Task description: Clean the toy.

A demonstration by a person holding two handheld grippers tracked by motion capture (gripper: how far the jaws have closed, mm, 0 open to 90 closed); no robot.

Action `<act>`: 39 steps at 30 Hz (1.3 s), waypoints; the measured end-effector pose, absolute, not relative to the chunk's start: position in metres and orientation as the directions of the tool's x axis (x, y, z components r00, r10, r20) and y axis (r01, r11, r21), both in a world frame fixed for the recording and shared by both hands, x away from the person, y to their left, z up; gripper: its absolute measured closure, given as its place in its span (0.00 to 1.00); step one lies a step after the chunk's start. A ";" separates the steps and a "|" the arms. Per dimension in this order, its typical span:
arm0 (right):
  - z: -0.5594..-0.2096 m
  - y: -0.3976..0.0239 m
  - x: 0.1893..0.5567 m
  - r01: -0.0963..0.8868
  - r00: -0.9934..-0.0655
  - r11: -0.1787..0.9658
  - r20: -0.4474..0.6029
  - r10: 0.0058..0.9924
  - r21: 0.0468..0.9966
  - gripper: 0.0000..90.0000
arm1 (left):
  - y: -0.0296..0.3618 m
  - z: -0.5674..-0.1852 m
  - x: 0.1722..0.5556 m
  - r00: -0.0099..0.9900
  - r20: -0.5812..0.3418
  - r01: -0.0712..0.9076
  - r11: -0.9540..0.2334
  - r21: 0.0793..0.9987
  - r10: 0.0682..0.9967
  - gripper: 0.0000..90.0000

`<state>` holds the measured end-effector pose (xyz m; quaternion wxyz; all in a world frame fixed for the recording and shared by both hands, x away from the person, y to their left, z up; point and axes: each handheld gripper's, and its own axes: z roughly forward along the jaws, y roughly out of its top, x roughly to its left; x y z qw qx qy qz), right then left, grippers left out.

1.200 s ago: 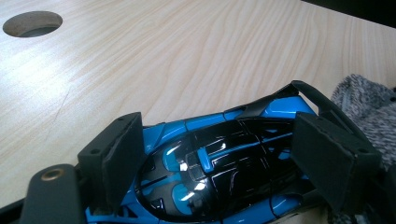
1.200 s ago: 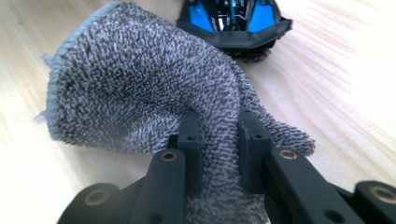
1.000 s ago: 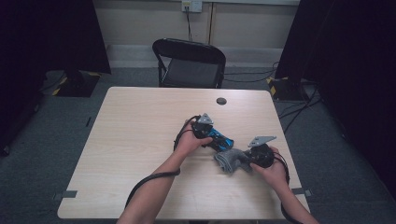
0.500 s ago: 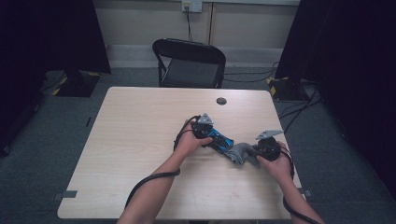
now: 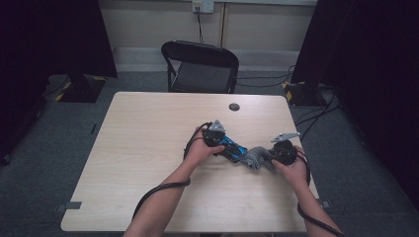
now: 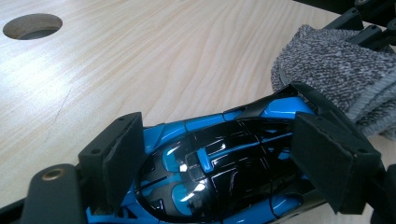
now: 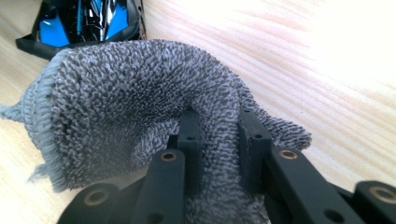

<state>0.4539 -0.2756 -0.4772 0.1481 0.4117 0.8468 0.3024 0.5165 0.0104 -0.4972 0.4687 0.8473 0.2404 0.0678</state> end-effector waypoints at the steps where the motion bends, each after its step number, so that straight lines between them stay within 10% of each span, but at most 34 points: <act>1: -0.477 -0.276 0.455 0.610 -0.614 0.476 -0.002 0.789 0.634 0.82 | 0.010 -0.497 0.516 0.875 -0.111 0.344 -0.445 0.827 0.471 0.20; 39: -0.469 -0.287 0.475 0.654 -0.530 0.423 -0.020 0.848 0.627 0.82 | 0.009 -0.497 0.516 0.876 -0.108 0.343 -0.448 0.826 0.471 0.21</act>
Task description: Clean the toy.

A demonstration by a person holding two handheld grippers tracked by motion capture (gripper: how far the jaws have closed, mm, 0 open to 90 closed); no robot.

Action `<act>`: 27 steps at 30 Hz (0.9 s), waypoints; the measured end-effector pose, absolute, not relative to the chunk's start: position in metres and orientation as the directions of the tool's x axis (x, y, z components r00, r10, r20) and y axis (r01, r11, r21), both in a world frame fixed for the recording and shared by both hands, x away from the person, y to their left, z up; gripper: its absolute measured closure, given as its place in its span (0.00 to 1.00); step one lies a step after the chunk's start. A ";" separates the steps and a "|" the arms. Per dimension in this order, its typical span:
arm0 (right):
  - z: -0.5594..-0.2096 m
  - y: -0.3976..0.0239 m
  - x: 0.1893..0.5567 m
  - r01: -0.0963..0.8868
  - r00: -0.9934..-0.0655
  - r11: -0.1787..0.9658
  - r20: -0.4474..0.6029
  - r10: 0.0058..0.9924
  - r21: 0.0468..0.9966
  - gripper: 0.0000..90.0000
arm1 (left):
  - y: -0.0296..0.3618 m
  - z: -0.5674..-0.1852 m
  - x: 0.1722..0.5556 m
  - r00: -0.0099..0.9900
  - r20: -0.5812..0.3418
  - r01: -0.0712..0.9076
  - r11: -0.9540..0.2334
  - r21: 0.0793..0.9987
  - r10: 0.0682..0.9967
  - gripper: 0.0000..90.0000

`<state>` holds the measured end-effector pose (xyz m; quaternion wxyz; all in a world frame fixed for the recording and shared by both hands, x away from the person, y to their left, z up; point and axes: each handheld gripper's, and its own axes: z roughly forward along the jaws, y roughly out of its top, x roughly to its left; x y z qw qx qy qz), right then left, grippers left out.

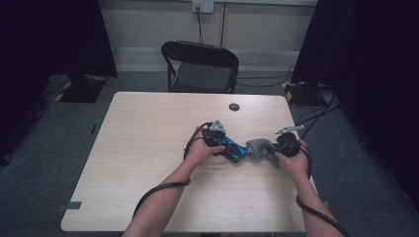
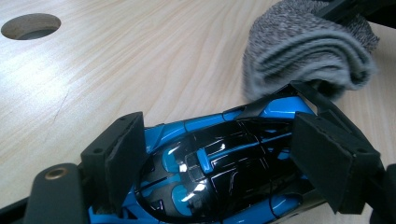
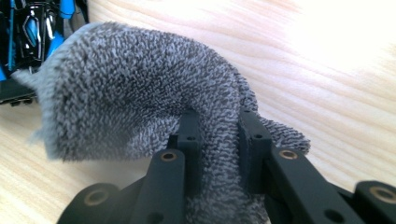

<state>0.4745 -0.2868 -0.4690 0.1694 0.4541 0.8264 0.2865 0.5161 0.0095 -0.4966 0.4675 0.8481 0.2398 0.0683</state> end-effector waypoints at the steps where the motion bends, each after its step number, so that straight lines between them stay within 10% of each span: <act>1: -0.468 -0.287 0.474 0.656 -0.526 0.419 -0.017 0.850 0.627 0.82 | 0.009 -0.497 0.516 0.875 -0.109 0.343 -0.446 0.827 0.471 0.21; 27: -0.434 -0.285 0.431 0.550 -0.615 0.360 0.074 0.785 0.754 0.82 | 0.009 -0.496 0.515 0.877 -0.104 0.341 -0.453 0.824 0.470 0.21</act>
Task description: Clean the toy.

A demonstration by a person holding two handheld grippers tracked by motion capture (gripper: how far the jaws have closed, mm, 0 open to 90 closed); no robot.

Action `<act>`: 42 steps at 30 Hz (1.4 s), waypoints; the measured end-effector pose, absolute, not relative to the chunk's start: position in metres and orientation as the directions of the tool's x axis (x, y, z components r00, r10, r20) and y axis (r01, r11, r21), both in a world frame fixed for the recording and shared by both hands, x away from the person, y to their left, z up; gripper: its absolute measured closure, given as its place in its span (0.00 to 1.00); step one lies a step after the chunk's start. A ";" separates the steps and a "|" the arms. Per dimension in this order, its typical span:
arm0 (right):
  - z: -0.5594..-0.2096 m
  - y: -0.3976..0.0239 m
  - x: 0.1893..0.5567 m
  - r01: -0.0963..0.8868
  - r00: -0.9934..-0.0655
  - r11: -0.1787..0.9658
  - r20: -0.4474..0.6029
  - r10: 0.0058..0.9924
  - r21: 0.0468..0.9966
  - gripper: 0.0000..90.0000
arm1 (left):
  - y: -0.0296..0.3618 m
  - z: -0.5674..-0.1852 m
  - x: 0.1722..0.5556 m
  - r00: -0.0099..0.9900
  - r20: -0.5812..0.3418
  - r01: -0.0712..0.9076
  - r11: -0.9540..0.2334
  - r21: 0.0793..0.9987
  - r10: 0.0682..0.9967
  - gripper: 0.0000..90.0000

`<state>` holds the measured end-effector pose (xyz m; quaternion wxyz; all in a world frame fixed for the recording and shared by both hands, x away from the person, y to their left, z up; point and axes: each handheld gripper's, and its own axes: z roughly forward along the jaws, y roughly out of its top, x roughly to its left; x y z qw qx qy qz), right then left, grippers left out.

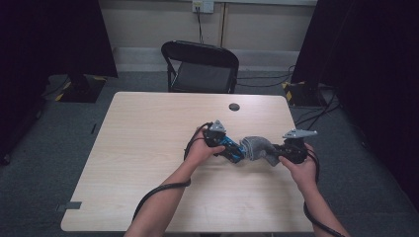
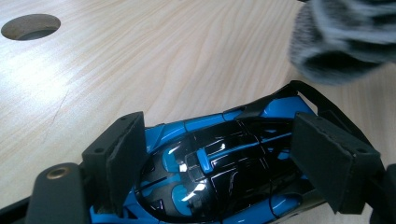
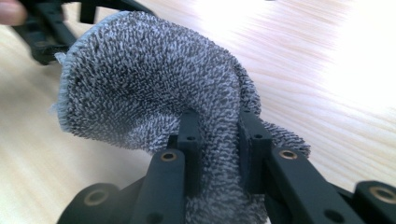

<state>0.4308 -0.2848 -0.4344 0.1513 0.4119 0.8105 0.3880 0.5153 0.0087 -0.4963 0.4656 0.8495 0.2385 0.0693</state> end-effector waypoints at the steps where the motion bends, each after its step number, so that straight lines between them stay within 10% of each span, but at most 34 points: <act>1: -0.433 -0.284 0.429 0.544 -0.625 0.363 0.077 0.777 0.756 0.82 | 0.009 -0.496 0.515 0.877 -0.104 0.340 -0.453 0.824 0.469 0.21; 26: -0.465 -0.231 0.389 0.475 -0.796 0.547 0.073 0.600 0.689 0.82 | 0.007 -0.496 0.514 0.876 -0.104 0.341 -0.452 0.824 0.471 0.21; 42: -0.476 -0.236 0.411 0.519 -0.754 0.577 0.020 0.656 0.631 0.82 | 0.007 -0.497 0.514 0.877 -0.103 0.338 -0.451 0.826 0.469 0.21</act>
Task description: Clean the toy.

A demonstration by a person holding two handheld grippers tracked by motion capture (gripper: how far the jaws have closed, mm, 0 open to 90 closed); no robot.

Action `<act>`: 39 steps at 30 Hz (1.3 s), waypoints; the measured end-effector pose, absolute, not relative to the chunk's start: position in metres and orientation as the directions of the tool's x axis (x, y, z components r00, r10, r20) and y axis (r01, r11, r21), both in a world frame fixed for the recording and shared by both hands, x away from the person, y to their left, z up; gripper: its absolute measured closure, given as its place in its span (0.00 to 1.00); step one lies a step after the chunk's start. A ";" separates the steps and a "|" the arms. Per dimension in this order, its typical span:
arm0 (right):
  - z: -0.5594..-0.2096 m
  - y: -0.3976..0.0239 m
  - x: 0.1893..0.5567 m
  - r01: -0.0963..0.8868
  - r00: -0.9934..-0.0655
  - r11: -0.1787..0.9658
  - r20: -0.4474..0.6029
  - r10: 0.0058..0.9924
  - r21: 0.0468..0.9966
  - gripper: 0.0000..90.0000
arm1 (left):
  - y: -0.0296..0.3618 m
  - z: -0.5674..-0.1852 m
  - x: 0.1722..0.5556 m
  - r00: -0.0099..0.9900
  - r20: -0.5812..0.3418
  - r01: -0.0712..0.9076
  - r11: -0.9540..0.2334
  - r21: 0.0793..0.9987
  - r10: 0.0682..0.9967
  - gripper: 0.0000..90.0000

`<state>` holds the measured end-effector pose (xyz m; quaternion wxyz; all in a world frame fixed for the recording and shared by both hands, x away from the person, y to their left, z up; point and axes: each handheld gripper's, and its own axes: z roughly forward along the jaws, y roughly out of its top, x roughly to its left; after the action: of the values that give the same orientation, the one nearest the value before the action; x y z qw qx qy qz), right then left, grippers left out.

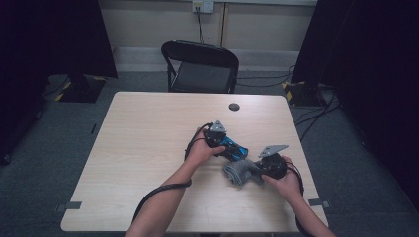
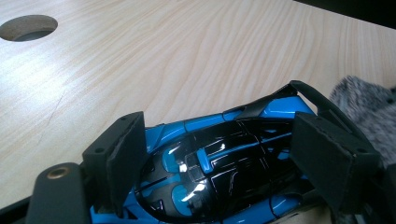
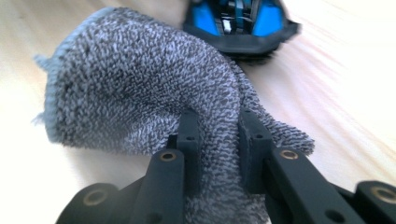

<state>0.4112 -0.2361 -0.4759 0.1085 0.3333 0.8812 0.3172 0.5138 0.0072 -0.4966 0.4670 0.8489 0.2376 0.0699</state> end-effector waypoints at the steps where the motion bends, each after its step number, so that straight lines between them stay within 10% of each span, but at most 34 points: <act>1: -0.476 -0.238 0.413 0.527 -0.749 0.570 0.028 0.662 0.631 0.82 | 0.007 -0.497 0.514 0.877 -0.105 0.339 -0.450 0.826 0.468 0.21; 39: -0.467 -0.287 0.468 0.648 -0.565 0.472 -0.037 0.824 0.598 0.82 | 0.006 -0.495 0.516 0.882 -0.109 0.341 -0.461 0.819 0.459 0.22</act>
<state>0.4681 -0.2868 -0.4670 0.1625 0.4370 0.8422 0.2706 0.5156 0.0064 -0.4952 0.4629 0.8523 0.2348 0.0639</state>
